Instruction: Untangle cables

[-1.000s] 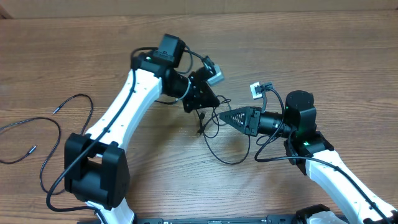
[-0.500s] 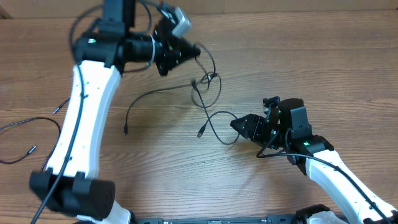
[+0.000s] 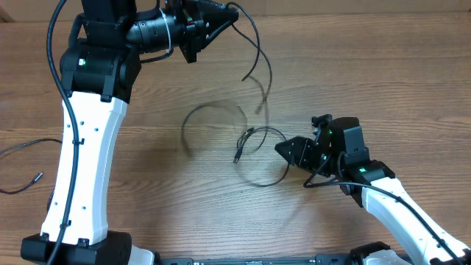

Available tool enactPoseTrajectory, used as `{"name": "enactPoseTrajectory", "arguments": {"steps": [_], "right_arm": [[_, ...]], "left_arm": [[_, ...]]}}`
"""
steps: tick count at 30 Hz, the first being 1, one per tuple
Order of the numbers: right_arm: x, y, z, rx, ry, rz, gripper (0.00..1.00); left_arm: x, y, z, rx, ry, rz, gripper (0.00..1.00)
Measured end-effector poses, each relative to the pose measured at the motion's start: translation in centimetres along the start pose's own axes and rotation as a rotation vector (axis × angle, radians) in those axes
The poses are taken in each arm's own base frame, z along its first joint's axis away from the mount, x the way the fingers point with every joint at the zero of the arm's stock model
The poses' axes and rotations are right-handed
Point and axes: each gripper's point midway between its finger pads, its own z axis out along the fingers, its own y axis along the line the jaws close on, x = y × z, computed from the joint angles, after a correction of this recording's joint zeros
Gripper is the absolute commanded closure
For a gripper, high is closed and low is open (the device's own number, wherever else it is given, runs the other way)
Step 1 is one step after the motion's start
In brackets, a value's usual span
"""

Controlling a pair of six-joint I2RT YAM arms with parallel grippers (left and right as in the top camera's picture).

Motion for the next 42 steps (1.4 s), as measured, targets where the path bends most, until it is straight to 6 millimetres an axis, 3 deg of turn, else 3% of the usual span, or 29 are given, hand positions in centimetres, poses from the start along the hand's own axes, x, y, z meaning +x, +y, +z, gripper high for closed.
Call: {"name": "enactPoseTrajectory", "arguments": {"steps": [2, 4, 7, 11, 14, 20, 25, 29, 33, 37, 42], "right_arm": [[0.5, 0.7, 0.0, -0.039, 0.029, -0.039, 0.76], [0.9, 1.0, -0.1, -0.063, 0.050, -0.056, 0.61], [1.3, 1.2, -0.1, -0.076, 0.069, -0.082, 0.59], [1.4, 1.2, -0.1, -0.075, 0.072, -0.094, 0.59], [1.4, 1.1, -0.1, -0.071, 0.072, -0.099, 0.59], [1.8, 0.0, -0.1, -0.021, 0.082, -0.074, 0.60], [1.7, -0.3, -0.1, -0.004, 0.075, -0.075, 0.60], [1.6, -0.4, -0.1, 0.001, 0.070, -0.076, 0.60], [1.6, -0.5, -0.1, 0.006, 0.067, -0.076, 0.60], [1.6, -0.5, -0.1, 0.008, 0.067, -0.075, 0.60], [1.5, -0.5, -0.1, 0.007, 0.066, -0.076, 0.60]], "left_arm": [[0.1, 0.4, 0.0, -0.021, 0.004, -0.029, 0.96], [0.4, 0.8, 0.0, -0.047, 0.011, -0.054, 0.96], [1.4, 1.9, -0.2, -0.118, 0.043, -0.105, 0.96], [4.3, 5.6, -1.3, -0.361, 0.134, -0.206, 0.96], [6.2, 9.4, -3.8, -0.639, 0.185, -0.272, 0.96], [6.8, 15.1, -11.2, -1.086, 0.165, -0.310, 0.96], [6.0, 17.0, -18.4, -1.314, 0.067, -0.380, 0.96], [6.0, 17.0, -25.6, -1.480, -0.053, -0.499, 0.96], [8.3, 16.4, -32.6, -1.649, -0.134, -0.681, 0.96], [10.5, 15.8, -36.5, -1.748, -0.175, -0.817, 0.96], [11.5, 15.2, -41.0, -1.866, -0.256, -0.881, 0.96]]}}
